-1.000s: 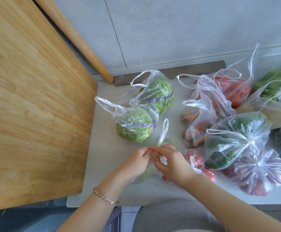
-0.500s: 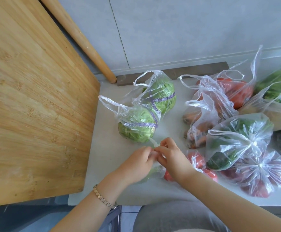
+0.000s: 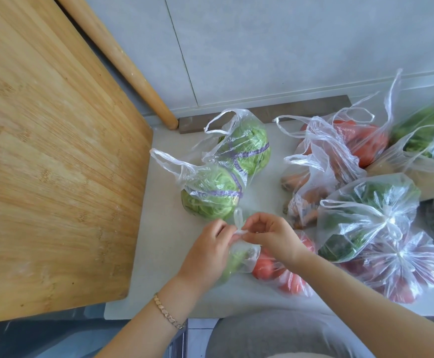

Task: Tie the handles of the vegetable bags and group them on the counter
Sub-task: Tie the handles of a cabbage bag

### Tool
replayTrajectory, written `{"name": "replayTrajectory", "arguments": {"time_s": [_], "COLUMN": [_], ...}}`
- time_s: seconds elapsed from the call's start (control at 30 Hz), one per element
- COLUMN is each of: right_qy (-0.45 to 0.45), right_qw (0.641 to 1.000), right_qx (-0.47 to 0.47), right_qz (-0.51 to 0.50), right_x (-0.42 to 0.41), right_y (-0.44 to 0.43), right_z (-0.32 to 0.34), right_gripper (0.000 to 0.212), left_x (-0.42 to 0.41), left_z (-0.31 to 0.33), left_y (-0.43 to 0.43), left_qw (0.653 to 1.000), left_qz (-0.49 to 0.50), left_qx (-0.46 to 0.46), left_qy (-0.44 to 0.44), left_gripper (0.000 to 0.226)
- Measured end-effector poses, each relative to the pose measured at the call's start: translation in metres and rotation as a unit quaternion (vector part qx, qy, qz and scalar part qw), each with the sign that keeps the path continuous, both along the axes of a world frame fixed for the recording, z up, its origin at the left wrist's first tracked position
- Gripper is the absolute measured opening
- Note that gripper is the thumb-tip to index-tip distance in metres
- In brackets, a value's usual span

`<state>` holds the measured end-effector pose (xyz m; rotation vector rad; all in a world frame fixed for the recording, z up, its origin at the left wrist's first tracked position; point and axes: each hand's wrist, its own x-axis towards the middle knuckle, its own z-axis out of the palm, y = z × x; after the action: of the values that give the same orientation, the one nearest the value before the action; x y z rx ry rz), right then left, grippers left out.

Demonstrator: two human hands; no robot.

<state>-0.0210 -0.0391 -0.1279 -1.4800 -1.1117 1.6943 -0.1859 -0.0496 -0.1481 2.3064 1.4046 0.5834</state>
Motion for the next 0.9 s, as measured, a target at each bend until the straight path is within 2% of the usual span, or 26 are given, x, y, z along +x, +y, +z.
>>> {"name": "replayTrajectory", "arguments": {"time_s": [0.13,0.2,0.23,0.3,0.37,0.43,0.5,0.53,0.57,0.63,0.7,0.77,0.9], "right_qy": [0.159,0.174,0.14,0.006,-0.12,-0.236,-0.314,-0.331,-0.337,-0.329,-0.319,-0.309,-0.279], "right_qw": [0.981,0.98,0.988,0.996,0.975,0.922,0.85,0.825,0.807,0.795,0.804,0.815,0.837], "right_qx": [-0.099,-0.084,-0.05,0.059,0.165,0.288,0.403,0.434,0.459,0.473,0.455,0.441,0.421], "right_qz": [0.047,0.045,0.041,0.06,0.087,0.106,0.13,0.147,0.159,0.186,0.211,0.214,0.212], "right_x": [0.011,0.012,0.011,0.01,0.008,0.007,0.007,0.008,0.009,0.011,0.012,0.013,0.013], "right_y": [0.003,0.003,0.002,0.0,-0.001,0.0,0.002,0.003,0.003,0.0,-0.005,-0.01,-0.021], "right_z": [0.004,0.002,0.0,-0.006,-0.011,-0.015,-0.021,-0.022,-0.024,-0.026,-0.029,-0.032,-0.041], "right_gripper": [0.025,0.02,0.019,0.023,0.018,0.013,0.023,0.024,0.023,0.021,0.023,0.024,0.024], "left_x": [0.003,0.01,0.015,0.022,0.022,0.02,0.017,0.016,0.015,0.014,0.013,0.011,0.011], "left_z": [0.001,-0.001,-0.001,0.002,0.005,0.008,0.01,0.011,0.012,0.011,0.008,0.005,-0.004], "left_y": [0.002,0.003,0.005,0.01,0.015,0.019,0.02,0.02,0.02,0.019,0.02,0.021,0.022], "left_qw": [0.993,0.972,0.947,0.869,0.803,0.782,0.769,0.766,0.779,0.852,0.911,0.919,0.901], "left_qz": [0.012,0.074,0.117,0.189,0.221,0.218,0.215,0.217,0.219,0.204,0.186,0.203,0.258], "left_qx": [-0.068,-0.17,-0.239,-0.368,-0.45,-0.486,-0.502,-0.504,-0.493,-0.43,-0.349,-0.323,-0.342], "left_qy": [-0.096,-0.146,-0.181,-0.272,-0.322,-0.324,-0.333,-0.335,-0.321,-0.218,-0.117,-0.095,-0.072], "left_gripper": [0.018,0.02,0.018,0.017,0.022,0.024,0.025,0.026,0.026,0.023,0.019,0.019,0.019]}}
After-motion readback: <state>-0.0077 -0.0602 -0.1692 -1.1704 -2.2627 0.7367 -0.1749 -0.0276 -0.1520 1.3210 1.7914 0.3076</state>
